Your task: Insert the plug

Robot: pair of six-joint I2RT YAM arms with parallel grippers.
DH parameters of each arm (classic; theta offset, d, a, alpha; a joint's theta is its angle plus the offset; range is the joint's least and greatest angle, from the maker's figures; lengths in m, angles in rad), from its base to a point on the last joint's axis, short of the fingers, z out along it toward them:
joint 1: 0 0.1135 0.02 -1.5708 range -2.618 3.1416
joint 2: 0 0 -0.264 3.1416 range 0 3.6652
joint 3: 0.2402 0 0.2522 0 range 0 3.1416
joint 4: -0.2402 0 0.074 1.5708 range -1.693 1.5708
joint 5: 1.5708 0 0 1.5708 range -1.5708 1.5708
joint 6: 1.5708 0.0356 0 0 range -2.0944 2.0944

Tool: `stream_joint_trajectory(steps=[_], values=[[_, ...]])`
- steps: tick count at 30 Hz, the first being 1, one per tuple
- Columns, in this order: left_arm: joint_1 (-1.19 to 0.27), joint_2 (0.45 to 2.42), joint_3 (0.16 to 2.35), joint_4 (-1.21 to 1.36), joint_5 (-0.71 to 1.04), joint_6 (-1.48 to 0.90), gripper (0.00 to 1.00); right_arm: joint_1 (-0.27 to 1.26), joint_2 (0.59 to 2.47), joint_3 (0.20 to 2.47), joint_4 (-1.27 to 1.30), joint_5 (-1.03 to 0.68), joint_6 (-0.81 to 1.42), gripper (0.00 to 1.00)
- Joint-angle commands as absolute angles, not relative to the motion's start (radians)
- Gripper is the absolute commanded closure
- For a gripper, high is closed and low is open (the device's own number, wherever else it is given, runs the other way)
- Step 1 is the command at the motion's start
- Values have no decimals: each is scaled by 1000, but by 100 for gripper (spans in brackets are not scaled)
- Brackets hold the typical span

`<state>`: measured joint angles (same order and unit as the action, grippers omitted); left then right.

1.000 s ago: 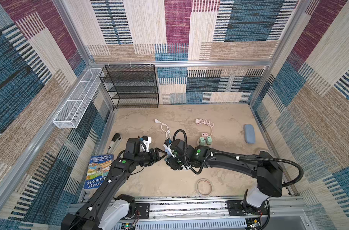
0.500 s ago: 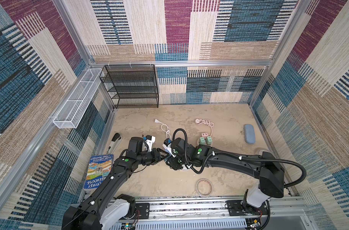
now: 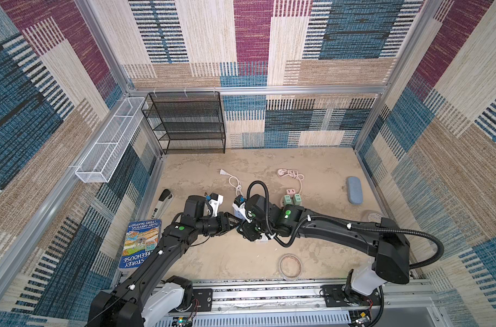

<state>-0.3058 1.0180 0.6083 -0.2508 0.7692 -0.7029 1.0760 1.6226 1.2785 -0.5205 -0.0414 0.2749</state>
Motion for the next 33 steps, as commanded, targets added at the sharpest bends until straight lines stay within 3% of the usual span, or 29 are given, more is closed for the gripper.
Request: stream_joint_trajectory(steps=[1,10,14,16,23,33], values=[[-307,1016,610,-245,796,-699,54,1076,1611,1287,-486,-29,272,100],[-315,1045,603,-183,845,-730,61,1075,1615,1301,-482,-17,261,100],[-319,1052,601,-168,848,-738,92,1073,1621,1302,-477,-7,261,100],[-319,1056,595,-151,851,-749,100,1074,1621,1301,-473,0,264,90],[-317,1079,584,-71,830,-812,100,1066,1528,1187,-357,85,269,52],[-315,1138,551,223,882,-1067,100,1016,1233,817,87,128,249,25]])
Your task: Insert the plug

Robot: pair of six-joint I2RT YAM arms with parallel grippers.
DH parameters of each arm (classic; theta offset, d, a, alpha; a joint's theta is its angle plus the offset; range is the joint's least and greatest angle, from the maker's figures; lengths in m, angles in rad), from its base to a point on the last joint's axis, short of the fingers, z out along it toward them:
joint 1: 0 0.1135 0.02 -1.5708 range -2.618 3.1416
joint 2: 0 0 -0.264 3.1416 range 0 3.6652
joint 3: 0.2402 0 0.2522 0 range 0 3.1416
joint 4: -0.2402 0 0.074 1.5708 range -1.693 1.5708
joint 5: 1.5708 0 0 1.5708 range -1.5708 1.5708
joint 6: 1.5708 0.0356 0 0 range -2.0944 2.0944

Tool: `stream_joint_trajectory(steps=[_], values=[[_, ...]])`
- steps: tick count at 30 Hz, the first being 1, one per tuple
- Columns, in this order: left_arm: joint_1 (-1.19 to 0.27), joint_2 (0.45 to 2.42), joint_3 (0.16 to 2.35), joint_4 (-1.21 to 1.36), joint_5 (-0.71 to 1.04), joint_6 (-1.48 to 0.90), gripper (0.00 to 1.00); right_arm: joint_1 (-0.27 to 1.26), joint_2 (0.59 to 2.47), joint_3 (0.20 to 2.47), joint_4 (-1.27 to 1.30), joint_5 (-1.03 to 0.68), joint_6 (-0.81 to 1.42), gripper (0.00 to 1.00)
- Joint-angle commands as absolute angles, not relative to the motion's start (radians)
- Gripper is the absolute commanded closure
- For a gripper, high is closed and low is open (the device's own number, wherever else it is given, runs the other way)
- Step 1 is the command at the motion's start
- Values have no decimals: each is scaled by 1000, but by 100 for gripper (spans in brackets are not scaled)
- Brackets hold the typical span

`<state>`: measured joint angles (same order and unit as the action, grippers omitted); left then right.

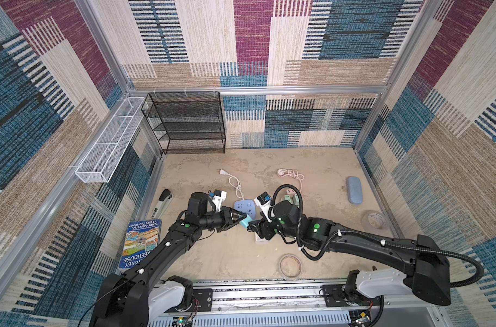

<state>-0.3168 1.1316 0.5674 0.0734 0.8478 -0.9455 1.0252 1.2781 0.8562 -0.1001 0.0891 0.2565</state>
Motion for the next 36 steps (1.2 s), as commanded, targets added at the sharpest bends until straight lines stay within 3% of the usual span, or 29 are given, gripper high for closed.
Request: stream_joint_trajectory(steps=[1,5,12,26,36], values=[[-316,1137,538,268,883,-1108,100,1014,1209,787,143,123,242,22],[-316,1129,502,364,883,-1227,100,1014,1136,649,349,74,187,21],[-317,1087,453,461,879,-1356,100,1014,1109,551,496,38,124,23],[-317,1074,407,645,894,-1527,100,1014,1234,590,567,-44,91,28],[-320,1054,400,742,901,-1631,100,1014,1303,630,604,-45,62,40]])
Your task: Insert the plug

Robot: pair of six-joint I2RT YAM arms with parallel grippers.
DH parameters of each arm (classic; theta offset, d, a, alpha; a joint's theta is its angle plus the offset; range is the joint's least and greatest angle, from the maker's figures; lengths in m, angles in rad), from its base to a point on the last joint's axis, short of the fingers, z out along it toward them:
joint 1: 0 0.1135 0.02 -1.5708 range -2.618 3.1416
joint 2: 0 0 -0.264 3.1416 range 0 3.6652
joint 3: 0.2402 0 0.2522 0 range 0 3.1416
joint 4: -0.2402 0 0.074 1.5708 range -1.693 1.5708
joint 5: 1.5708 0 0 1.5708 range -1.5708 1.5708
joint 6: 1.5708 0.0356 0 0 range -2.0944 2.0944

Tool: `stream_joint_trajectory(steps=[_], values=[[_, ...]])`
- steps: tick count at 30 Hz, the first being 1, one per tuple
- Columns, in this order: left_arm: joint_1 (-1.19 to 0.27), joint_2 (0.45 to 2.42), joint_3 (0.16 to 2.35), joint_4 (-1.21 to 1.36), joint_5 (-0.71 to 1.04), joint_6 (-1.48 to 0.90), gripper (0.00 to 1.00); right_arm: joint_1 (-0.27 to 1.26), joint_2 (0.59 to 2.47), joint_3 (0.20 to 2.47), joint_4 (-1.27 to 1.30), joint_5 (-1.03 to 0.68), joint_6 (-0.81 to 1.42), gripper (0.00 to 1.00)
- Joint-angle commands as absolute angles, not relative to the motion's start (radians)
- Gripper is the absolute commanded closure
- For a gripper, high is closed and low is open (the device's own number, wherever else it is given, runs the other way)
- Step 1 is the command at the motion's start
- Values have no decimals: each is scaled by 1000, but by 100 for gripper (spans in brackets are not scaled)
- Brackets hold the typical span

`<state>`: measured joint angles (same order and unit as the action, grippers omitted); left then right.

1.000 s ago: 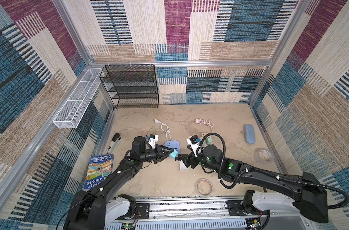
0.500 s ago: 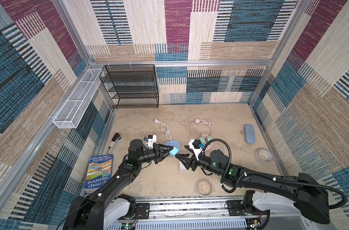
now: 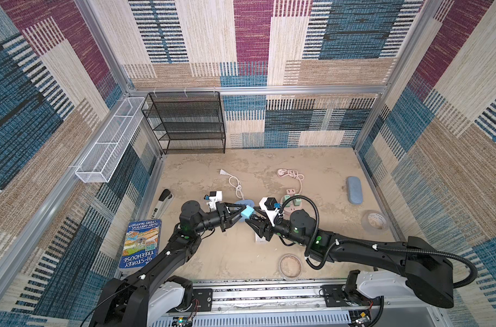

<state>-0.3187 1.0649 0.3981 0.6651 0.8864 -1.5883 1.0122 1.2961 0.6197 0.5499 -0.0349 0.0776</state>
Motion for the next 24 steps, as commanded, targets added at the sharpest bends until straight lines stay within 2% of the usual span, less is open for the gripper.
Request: stream_joint_trajectory(steps=[1,18,24], values=[[-320,1050,400,745,899,-1636,100,1014,1305,636,604,-42,60,42],[-322,1041,387,791,894,-1682,100,1014,1333,718,567,-77,0,69],[-324,1064,380,811,897,-1698,100,1013,1327,729,578,-104,0,92]])
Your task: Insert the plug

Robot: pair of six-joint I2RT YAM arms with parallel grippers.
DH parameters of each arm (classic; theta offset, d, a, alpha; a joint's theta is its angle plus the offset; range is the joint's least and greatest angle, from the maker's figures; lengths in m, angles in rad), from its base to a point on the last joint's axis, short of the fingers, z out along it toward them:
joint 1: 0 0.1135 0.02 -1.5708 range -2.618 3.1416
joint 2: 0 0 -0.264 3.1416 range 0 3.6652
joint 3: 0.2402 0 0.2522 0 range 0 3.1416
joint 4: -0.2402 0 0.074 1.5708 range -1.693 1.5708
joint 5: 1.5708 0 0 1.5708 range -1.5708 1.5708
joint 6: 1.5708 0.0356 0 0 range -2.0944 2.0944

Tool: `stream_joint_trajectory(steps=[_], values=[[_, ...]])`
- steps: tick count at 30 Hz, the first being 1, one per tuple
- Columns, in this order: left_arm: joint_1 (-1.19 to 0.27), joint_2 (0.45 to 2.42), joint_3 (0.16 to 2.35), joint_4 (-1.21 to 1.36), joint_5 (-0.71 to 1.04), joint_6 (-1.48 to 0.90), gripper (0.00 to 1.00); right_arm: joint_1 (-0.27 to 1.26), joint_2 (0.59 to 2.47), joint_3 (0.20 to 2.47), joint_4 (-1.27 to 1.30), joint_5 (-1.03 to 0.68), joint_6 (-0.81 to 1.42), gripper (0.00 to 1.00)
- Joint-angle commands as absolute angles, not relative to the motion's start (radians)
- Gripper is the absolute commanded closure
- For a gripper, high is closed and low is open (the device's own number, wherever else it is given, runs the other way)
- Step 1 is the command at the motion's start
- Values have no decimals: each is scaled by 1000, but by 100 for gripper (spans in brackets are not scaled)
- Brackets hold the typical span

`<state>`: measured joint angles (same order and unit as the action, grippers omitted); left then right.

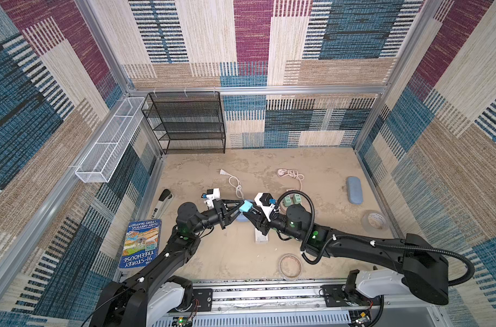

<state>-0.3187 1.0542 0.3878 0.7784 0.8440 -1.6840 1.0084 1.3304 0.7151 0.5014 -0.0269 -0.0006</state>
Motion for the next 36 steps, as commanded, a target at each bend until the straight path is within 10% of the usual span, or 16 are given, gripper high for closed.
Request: stream_joint_trajectory(steps=[1,4,9,10,18,25,36], values=[[-325,1070,378,813,897,-1694,100,1014,1323,729,579,-105,4,94],[-325,1091,357,810,892,-1685,97,1012,1307,724,584,-94,34,100],[-300,1120,362,787,897,-1634,5,993,1316,777,438,-138,111,100],[-276,1117,390,707,917,-1575,0,991,1317,785,404,-119,124,100],[-73,1047,783,-223,775,-899,0,918,1348,872,155,-93,236,100],[-69,1066,1085,-793,211,-548,0,856,1480,1194,-259,-51,439,100],[-70,1025,994,-736,219,-527,1,789,1821,1867,-784,-117,501,100]])
